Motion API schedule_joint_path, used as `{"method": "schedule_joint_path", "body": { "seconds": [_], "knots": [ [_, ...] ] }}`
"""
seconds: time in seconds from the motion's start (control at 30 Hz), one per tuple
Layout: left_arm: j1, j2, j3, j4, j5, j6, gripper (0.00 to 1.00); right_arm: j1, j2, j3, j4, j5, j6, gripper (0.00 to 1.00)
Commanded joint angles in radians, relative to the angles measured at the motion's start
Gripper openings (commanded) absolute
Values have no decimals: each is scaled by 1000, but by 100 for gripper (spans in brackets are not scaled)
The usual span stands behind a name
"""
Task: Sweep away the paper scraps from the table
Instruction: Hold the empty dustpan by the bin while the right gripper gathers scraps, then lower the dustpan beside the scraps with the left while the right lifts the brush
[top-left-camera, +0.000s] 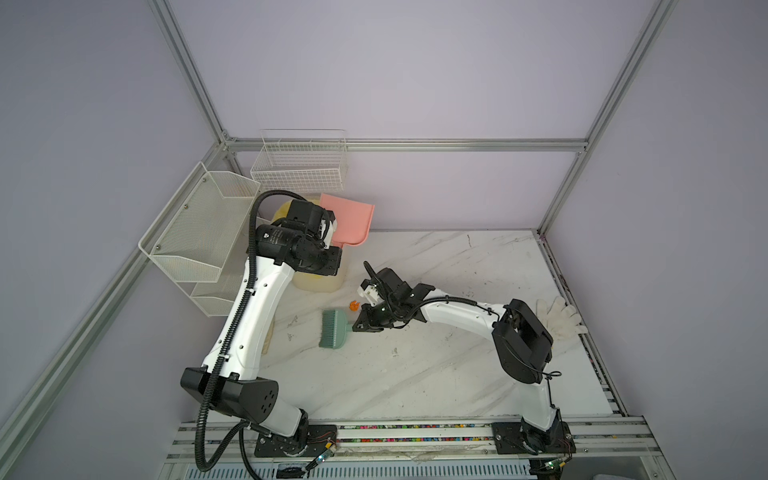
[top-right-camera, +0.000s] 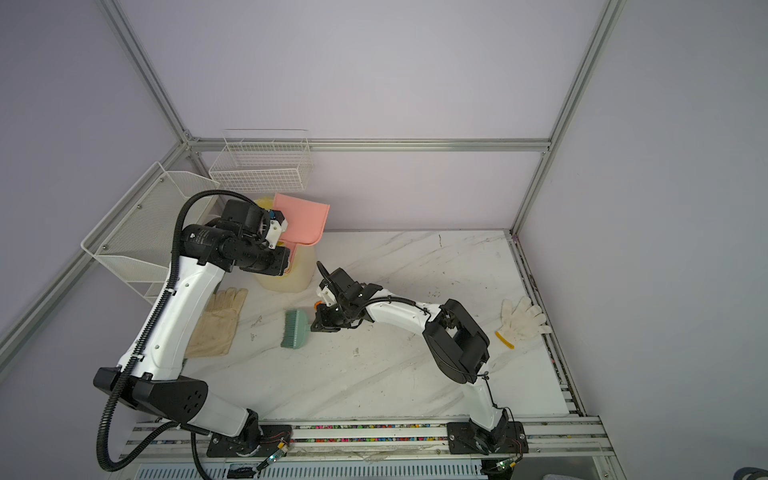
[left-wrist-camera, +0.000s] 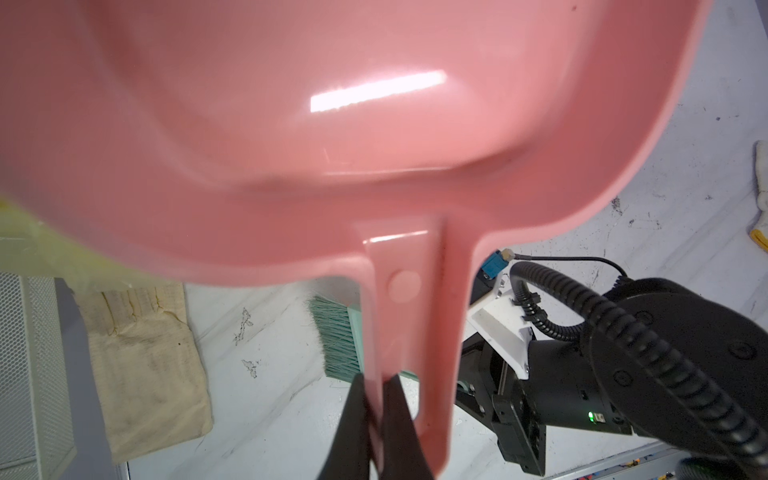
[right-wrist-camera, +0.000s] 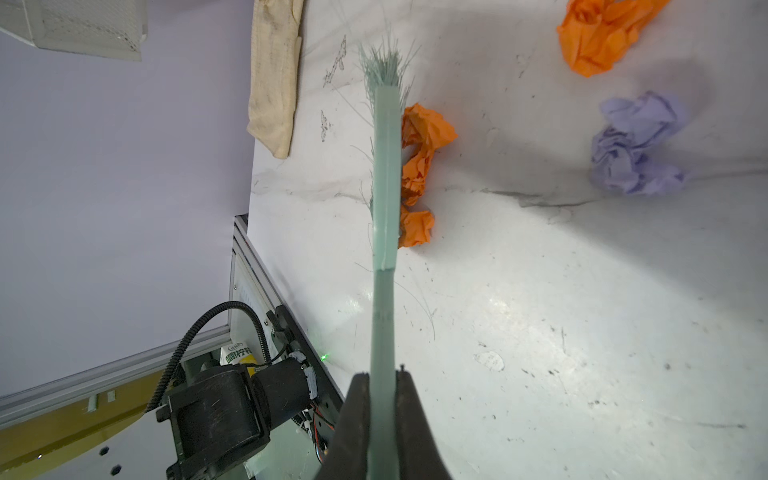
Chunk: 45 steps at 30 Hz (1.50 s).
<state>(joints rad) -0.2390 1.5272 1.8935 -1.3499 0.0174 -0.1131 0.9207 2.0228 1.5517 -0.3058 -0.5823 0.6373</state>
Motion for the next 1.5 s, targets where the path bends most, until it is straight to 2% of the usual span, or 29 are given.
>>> {"method": "schedule_joint_path", "body": {
  "seconds": [0.0,0.23,0.4,0.5,0.67,0.87,1.1,1.27,1.47],
  "knots": [
    [-5,-33,-28,15,-3,-20,0,-19,-10,-32,-59,9,-23,0],
    [-5,-42,-48,12,-8,-13,0,-202,-131,-195,-82,-37,-75,0],
    [-6,-47,-84,24,22,-14,0,-341,-252,-268,-204,7,-165,0],
    [-6,-54,-107,33,23,-8,0,-370,-318,-290,-230,12,-171,0],
    [-7,-66,-126,37,17,2,0,-370,-359,-225,-268,16,-183,0],
    [-8,-90,-178,35,11,9,0,-373,-313,-99,-279,37,-168,0],
    [-31,-146,-241,46,51,-9,0,-449,-262,78,-332,232,-249,0],
    [-139,-141,-312,44,26,-54,0,-506,-178,204,-419,393,-336,0],
    [-195,-131,-436,74,14,-95,0,-523,-69,359,-532,602,-439,0]
  ]
}}
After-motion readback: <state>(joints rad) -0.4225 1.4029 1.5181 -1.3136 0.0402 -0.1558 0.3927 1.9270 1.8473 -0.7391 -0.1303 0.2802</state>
